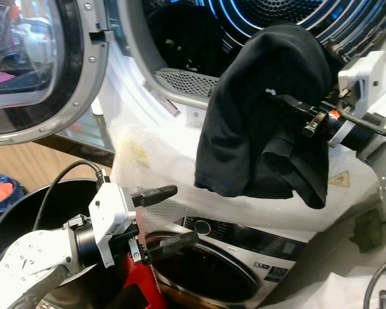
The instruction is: Clothes washing
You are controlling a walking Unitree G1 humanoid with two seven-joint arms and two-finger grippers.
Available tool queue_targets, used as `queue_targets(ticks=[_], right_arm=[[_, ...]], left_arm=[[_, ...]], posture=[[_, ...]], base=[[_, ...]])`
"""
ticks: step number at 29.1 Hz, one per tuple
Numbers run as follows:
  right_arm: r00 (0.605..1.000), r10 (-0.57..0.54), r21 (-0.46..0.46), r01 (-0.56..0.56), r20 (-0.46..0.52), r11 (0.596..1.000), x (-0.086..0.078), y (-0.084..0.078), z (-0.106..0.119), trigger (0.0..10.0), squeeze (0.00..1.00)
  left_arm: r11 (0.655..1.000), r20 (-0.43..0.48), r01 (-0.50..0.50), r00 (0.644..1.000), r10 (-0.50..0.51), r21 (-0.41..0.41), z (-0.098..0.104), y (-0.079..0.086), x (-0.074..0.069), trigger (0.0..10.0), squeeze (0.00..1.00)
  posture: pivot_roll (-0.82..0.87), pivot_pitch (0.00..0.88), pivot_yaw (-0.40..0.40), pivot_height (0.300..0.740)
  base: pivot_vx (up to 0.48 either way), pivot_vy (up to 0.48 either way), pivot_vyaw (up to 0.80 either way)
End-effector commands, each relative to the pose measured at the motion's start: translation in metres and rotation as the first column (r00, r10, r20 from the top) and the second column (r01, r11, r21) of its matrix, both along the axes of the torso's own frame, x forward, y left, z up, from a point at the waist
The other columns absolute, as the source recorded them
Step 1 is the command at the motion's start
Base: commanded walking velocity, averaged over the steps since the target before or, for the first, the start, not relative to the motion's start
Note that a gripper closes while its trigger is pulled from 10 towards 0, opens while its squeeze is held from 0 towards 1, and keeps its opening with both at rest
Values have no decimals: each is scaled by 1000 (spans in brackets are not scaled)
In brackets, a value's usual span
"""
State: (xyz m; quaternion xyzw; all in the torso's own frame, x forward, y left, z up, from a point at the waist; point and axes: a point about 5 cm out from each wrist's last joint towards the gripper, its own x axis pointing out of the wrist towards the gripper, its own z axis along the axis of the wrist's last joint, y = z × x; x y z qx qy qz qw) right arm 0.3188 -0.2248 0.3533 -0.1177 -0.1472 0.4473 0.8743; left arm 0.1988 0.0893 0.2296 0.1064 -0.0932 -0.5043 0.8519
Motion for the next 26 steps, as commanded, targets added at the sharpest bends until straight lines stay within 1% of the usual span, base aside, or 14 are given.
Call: queue_targets(ticks=[1, 4, 8, 9, 10, 11, 13, 15, 18, 23, 26], right_arm=[[991, 63, -22, -61, 118, 998, -10, 10, 25, 10000, 0], [989, 106, -34, -103, 103, 994, -9, 13, 26, 10000, 0], [987, 130, -39, -127, 92, 991, -7, 17, 30, 10000, 0], [985, 148, -49, -144, 90, 988, -5, 22, 32, 10000, 0], [985, 148, -49, -144, 90, 988, -5, 22, 32, 10000, 0], [983, 153, -63, -147, 100, 987, -5, 27, 34, 10000, 0], [983, 164, -69, -159, 82, 985, -2, 35, 36, 10000, 0], [989, 132, -82, -127, 69, 989, 4, 42, 37, 10000, 0], [993, 92, -81, -86, 73, 993, 10, 46, 40, 10000, 0], [995, -74, -44, 78, 73, 996, 36, 52, 53, 10000, 0], [990, -140, -23, 140, 18, 990, 49, 59, 58, 10000, 0]], left_arm=[[1000, -3, 0, 1000, 0, -4, 1, -1, -5, 10000, 0], [1000, -7, -10, 1000, 10, -7, 0, -1, -6, 10000, 0], [1000, -15, -26, 1000, 25, -14, -1, -1, -8, 10000, 0], [999, -16, -33, 999, 33, -16, 0, -1, -8, 10000, 0], [999, -16, -33, 999, 33, -16, 0, -1, -8, 10000, 0], [999, -19, -36, 999, 35, -18, -1, -1, -8, 10000, 0], [999, -24, -41, 999, 40, -22, 0, -1, -9, 10000, 0], [999, -28, -39, 999, 38, -26, 0, -2, -10, 10000, 0], [999, -33, -36, 999, 35, -33, 0, -4, -11, 10000, 0], [998, -44, -32, 999, 30, -46, -1, -8, -13, 10000, 0], [998, -52, -37, 998, 34, -58, -1, -9, -15, 10000, 0]], posture=[[88, 71, -155, 740], [92, 72, -163, 740], [90, 72, -169, 740], [89, 73, -170, 740], [89, 73, -170, 740], [89, 73, -170, 740], [81, 79, -173, 740], [74, 83, -173, 740], [69, 87, -174, 740], [60, 98, -185, 740], [59, 100, -190, 740]], base=[[0, 0, 0], [0, 0, 0], [0, 0, 0], [0, 0, 0], [0, 0, 0], [0, 0, 0], [0, 0, 0], [0, 0, 0], [0, 0, 0], [0, 0, 0], [0, 0, 0]])
